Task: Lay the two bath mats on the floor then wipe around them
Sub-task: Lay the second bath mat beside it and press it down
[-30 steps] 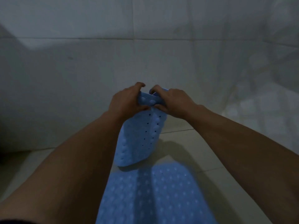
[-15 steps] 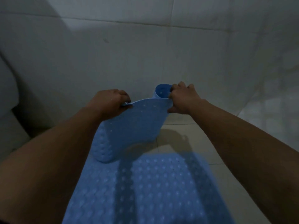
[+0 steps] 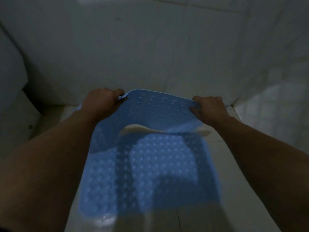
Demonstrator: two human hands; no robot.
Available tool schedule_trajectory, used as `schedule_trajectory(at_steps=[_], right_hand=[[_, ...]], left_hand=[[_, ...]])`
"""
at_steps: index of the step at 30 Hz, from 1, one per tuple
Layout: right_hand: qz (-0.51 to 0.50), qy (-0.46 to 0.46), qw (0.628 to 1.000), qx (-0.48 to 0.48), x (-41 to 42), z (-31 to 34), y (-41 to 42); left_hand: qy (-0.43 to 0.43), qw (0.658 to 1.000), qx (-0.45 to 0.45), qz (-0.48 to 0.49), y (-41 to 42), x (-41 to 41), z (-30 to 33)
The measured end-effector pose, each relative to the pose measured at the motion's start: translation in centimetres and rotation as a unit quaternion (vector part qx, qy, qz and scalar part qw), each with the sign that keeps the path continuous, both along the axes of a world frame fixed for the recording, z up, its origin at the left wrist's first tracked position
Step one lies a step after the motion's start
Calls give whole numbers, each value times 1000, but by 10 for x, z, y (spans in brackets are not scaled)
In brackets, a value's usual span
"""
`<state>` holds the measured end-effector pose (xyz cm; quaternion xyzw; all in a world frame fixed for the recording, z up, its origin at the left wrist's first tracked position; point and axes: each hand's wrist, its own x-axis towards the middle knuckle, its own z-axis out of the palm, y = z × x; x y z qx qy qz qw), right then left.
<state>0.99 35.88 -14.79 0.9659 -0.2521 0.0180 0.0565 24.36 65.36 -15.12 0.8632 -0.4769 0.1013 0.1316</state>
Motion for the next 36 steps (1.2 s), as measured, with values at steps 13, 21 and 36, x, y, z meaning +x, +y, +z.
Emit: schedule_trajectory(at_steps=[13,21,36], right_hand=[[19,-65,977,203,-101,12,4],[19,52,975,216,-152,112,28],[-227,442,779,382,-211,-29,68]], left_hand=[[26,997,12,76,66,-80,29],[31,993,55,99,91,-160,125],[441,798,383,150,127,-204,-71]])
